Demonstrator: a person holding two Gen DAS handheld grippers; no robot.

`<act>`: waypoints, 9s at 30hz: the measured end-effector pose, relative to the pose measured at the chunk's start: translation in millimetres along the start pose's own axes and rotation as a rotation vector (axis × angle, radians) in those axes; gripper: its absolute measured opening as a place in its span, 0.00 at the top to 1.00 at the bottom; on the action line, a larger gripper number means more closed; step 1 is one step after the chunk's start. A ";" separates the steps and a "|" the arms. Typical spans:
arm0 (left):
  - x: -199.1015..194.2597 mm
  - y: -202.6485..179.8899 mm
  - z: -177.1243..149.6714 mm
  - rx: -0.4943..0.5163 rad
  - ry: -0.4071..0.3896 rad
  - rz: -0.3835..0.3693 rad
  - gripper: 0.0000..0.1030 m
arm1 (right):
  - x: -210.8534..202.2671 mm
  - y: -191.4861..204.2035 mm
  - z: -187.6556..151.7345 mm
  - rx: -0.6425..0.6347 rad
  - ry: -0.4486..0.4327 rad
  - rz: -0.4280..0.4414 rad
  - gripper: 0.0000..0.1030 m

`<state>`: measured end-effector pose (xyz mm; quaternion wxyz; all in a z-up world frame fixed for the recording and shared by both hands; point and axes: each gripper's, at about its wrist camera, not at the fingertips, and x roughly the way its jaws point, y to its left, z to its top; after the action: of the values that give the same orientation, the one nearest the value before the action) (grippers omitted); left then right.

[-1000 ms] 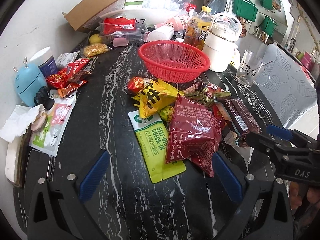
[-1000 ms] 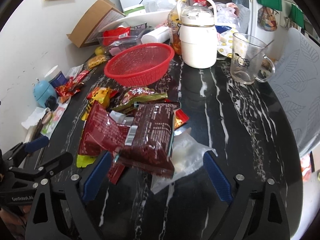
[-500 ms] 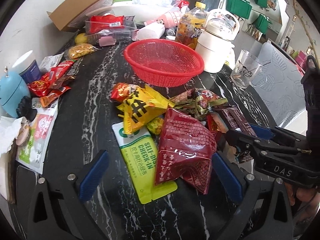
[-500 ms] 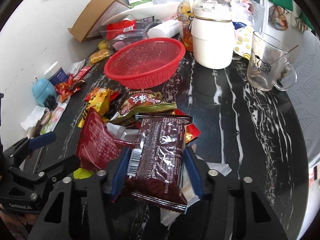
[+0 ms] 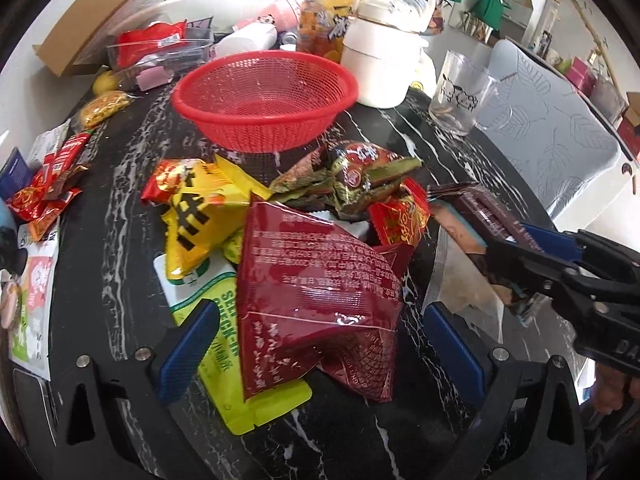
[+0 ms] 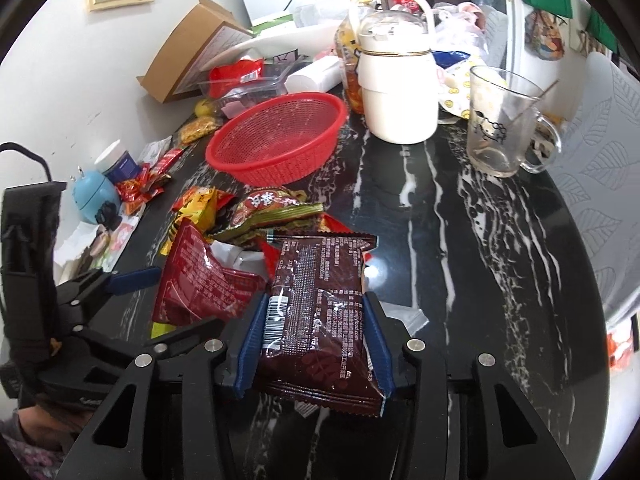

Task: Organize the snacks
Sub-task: 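Grasp the red snack bag with the left tool while the right tool holds the brown packet, then lift and carry both held packets toward the red mesh basket, then lower both packets into the red basket and open both tools, then withdraw both open tools from the basket back over the table, then grasp the clear zip bag with the right tool while the left tool grasps the yellow-green packet, then lift both held packets and carry them toward the red basket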

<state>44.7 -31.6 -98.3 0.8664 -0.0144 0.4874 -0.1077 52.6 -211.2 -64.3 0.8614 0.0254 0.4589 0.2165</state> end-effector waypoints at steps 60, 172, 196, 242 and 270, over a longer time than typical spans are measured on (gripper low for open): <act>-85.8 17.8 73.7 0.011 -0.320 0.030 0.42 | -33.8 31.1 64.0 -0.140 -0.195 0.045 0.56; -126.7 14.9 61.6 0.036 -0.390 0.193 0.24 | -65.0 39.7 77.3 -0.147 -0.210 -0.202 0.00; -79.2 18.3 -11.0 -0.063 -0.216 0.141 0.24 | -41.8 24.3 3.0 -0.025 -0.112 -0.167 0.00; -0.9 47.8 -28.2 -0.129 -0.067 0.202 0.53 | 48.1 -11.4 -33.7 0.029 0.025 -0.303 0.00; -19.9 17.1 -60.6 -0.049 0.006 0.139 0.53 | -0.6 4.1 -64.5 -0.028 0.069 -0.209 0.25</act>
<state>-13.7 -6.0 -115.6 0.8697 -0.0016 0.4924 -0.0354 -0.9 -217.7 -100.1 0.8631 -0.0422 0.4854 0.1329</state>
